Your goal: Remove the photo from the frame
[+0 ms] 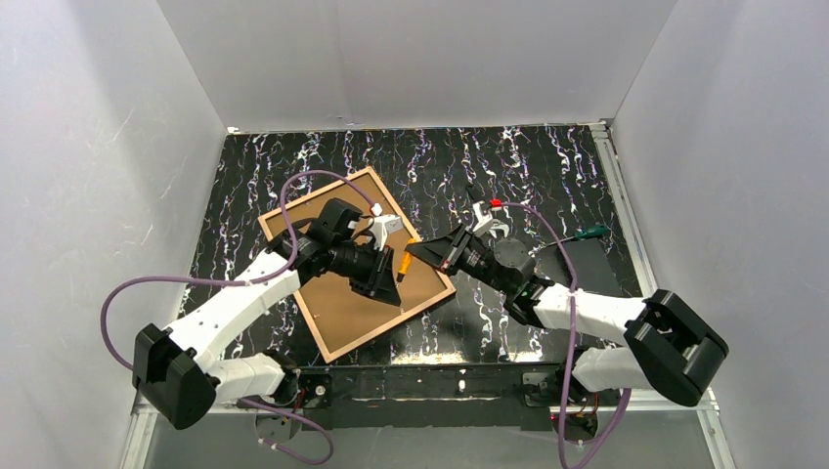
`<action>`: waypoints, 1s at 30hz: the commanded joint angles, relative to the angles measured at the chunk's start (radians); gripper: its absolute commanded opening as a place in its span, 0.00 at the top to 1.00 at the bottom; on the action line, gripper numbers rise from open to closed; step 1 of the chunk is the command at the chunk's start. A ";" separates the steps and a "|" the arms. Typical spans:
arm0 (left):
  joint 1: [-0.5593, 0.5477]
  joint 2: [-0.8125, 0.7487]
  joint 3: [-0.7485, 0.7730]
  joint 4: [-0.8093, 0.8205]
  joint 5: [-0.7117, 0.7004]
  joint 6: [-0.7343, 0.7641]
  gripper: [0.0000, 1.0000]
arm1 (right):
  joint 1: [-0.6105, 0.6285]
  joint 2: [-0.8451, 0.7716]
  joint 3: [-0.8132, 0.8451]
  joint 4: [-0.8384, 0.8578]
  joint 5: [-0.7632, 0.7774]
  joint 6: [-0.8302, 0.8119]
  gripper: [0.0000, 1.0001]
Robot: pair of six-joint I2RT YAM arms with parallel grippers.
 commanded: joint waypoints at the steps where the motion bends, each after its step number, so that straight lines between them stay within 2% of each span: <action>1: -0.008 -0.042 -0.037 -0.040 -0.002 0.053 0.99 | 0.017 -0.073 0.002 -0.046 -0.068 -0.020 0.99; 2: -0.008 -0.042 -0.037 -0.041 0.003 0.058 1.00 | 0.018 -0.082 0.006 -0.089 -0.101 -0.054 0.99; 4: -0.008 -0.044 -0.038 -0.039 0.024 0.074 1.00 | -0.002 -0.115 0.045 -0.275 -0.201 -0.132 0.75; 5: -0.010 -0.047 -0.039 -0.036 0.038 0.083 1.00 | -0.022 -0.132 0.082 -0.400 -0.278 -0.206 0.68; 7: -0.020 -0.056 -0.041 -0.035 0.072 0.111 1.00 | -0.059 -0.169 0.139 -0.596 -0.435 -0.371 0.45; 9: -0.038 -0.069 -0.040 -0.045 0.099 0.143 1.00 | -0.122 -0.187 0.194 -0.760 -0.606 -0.499 0.36; 11: -0.058 -0.080 -0.040 -0.052 0.126 0.166 1.00 | -0.196 -0.173 0.249 -0.882 -0.769 -0.585 0.35; 13: -0.069 -0.086 -0.040 -0.052 0.166 0.182 1.00 | -0.253 -0.145 0.313 -1.005 -0.871 -0.651 0.34; 17: -0.096 -0.084 -0.044 -0.057 0.207 0.208 1.00 | -0.281 -0.074 0.422 -1.113 -1.090 -0.743 0.30; 20: -0.114 -0.079 -0.035 -0.089 0.198 0.234 1.00 | -0.279 -0.020 0.478 -1.180 -1.123 -0.781 0.32; 24: -0.117 -0.063 -0.026 -0.109 0.196 0.243 1.00 | -0.248 0.005 0.488 -1.078 -1.144 -0.707 0.33; 30: -0.126 -0.060 -0.025 -0.108 0.198 0.243 1.00 | -0.179 0.086 0.553 -1.102 -1.096 -0.704 0.38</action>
